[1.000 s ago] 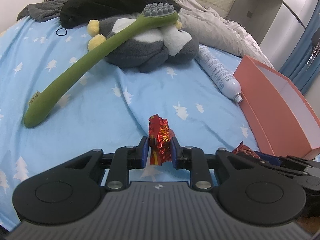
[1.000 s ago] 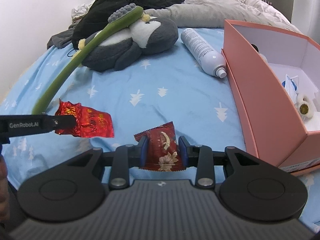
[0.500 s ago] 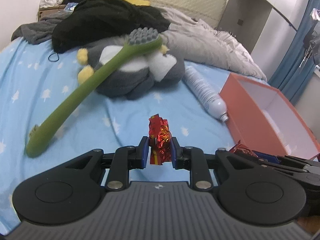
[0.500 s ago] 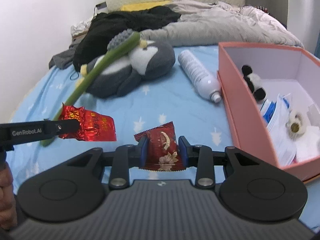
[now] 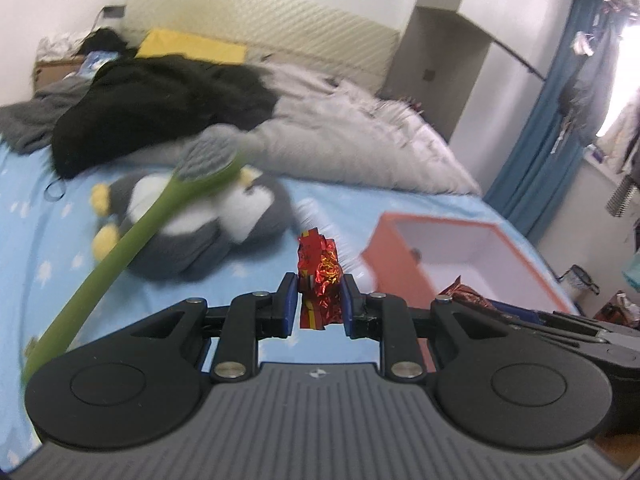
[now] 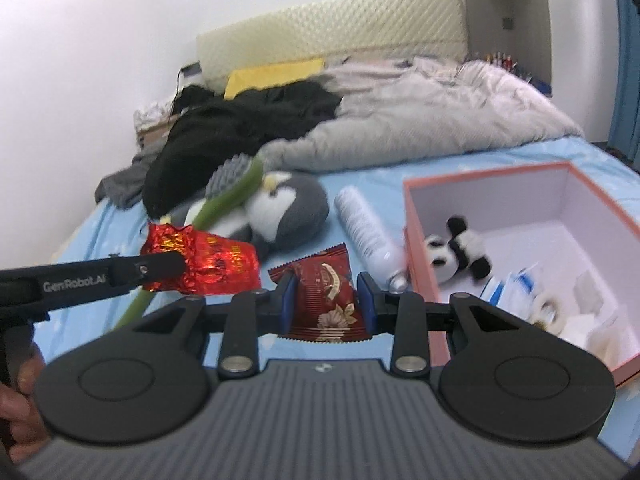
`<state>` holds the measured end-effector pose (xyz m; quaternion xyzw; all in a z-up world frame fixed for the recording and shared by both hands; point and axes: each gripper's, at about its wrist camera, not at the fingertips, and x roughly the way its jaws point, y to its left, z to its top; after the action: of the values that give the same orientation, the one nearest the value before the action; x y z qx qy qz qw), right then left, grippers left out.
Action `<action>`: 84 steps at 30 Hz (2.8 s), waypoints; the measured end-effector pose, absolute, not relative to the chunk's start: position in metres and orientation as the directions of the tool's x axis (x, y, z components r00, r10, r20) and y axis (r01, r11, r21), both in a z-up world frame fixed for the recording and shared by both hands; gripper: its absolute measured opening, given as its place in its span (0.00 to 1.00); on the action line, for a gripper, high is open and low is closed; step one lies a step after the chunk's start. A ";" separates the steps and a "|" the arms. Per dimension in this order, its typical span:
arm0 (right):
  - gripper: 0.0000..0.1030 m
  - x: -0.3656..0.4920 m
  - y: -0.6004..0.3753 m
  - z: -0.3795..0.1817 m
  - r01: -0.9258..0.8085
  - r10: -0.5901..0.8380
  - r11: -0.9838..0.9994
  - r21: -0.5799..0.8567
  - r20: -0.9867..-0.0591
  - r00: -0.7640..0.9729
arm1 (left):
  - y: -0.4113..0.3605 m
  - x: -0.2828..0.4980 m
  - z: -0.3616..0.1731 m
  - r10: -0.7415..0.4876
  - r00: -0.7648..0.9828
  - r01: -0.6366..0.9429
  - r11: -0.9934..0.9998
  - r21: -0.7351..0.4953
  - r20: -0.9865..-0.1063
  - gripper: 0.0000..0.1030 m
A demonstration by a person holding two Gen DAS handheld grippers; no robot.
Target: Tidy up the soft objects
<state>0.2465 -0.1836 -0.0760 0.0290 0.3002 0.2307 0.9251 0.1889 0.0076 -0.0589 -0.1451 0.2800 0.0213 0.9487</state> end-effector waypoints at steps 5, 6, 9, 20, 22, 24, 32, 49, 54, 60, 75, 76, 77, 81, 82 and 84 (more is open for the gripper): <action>0.35 0.251 -0.205 -0.051 -0.381 0.423 0.905 0.189 -0.495 0.759 | -0.022 0.207 -0.031 -0.091 0.872 -0.045 0.963 -0.264 -0.480 0.25; 0.35 0.252 -0.210 -0.046 -0.373 0.415 0.909 0.186 -0.487 0.769 | -0.028 0.212 -0.026 -0.103 0.877 -0.028 0.964 -0.265 -0.469 0.25; 0.35 0.256 -0.226 -0.034 -0.344 0.386 0.922 0.176 -0.462 0.798 | -0.048 0.224 -0.015 -0.144 0.884 0.020 0.962 -0.271 -0.446 0.25; 0.35 0.295 -0.291 -0.044 -0.199 0.265 0.963 0.184 -0.494 0.828 | -0.125 0.291 -0.027 -0.277 0.831 0.146 0.945 -0.292 -0.483 0.25; 0.35 0.306 -0.302 -0.055 -0.169 0.244 0.968 0.188 -0.518 0.820 | -0.137 0.308 -0.039 -0.294 0.810 0.158 0.943 -0.294 -0.507 0.25; 0.35 0.316 -0.312 -0.066 -0.143 0.224 0.972 0.186 -0.545 0.808 | -0.147 0.326 -0.051 -0.302 0.793 0.165 0.943 -0.291 -0.529 0.25; 0.35 0.357 -0.343 -0.119 -0.062 0.159 0.984 0.166 -0.666 0.729 | -0.178 0.386 -0.101 -0.331 0.704 0.194 0.941 -0.279 -0.628 0.25; 0.45 0.385 -0.357 -0.170 -0.026 0.139 0.988 0.155 -0.779 0.612 | -0.196 0.431 -0.158 -0.304 0.570 0.168 0.952 -0.254 -0.763 0.34; 0.48 0.377 -0.358 -0.157 -0.029 0.145 0.986 0.163 -0.765 0.628 | -0.189 0.418 -0.143 -0.299 0.581 0.166 0.954 -0.249 -0.757 0.38; 0.48 0.350 -0.356 -0.123 -0.027 0.151 0.983 0.182 -0.716 0.681 | -0.181 0.387 -0.108 -0.299 0.617 0.195 0.954 -0.226 -0.728 0.46; 0.48 0.252 -0.335 -0.032 -0.049 0.154 0.979 0.198 -0.567 0.809 | -0.152 0.274 -0.007 -0.312 0.733 0.242 0.950 -0.197 -0.605 0.46; 0.48 0.245 -0.333 -0.027 -0.050 0.154 0.979 0.197 -0.557 0.816 | -0.149 0.267 -0.002 -0.312 0.738 0.243 0.950 -0.196 -0.598 0.46; 0.48 0.239 -0.331 -0.023 -0.050 0.153 0.979 0.198 -0.549 0.822 | -0.146 0.258 0.003 -0.314 0.745 0.246 0.949 -0.196 -0.589 0.46; 0.48 0.213 -0.323 -0.009 -0.056 0.158 0.977 0.206 -0.521 0.839 | -0.135 0.228 0.021 -0.317 0.766 0.252 0.948 -0.192 -0.560 0.49; 0.48 0.207 -0.321 -0.007 -0.058 0.158 0.977 0.205 -0.516 0.842 | -0.133 0.220 0.025 -0.317 0.770 0.253 0.948 -0.191 -0.554 0.49; 0.48 0.195 -0.317 -0.002 -0.065 0.159 0.978 0.199 -0.507 0.847 | -0.129 0.206 0.031 -0.319 0.778 0.255 0.948 -0.192 -0.540 0.50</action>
<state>0.1952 -0.3173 -0.0024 0.0875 0.2703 0.0585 0.9570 0.2063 -0.1287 0.0309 -0.0542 0.2959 -0.1527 0.9414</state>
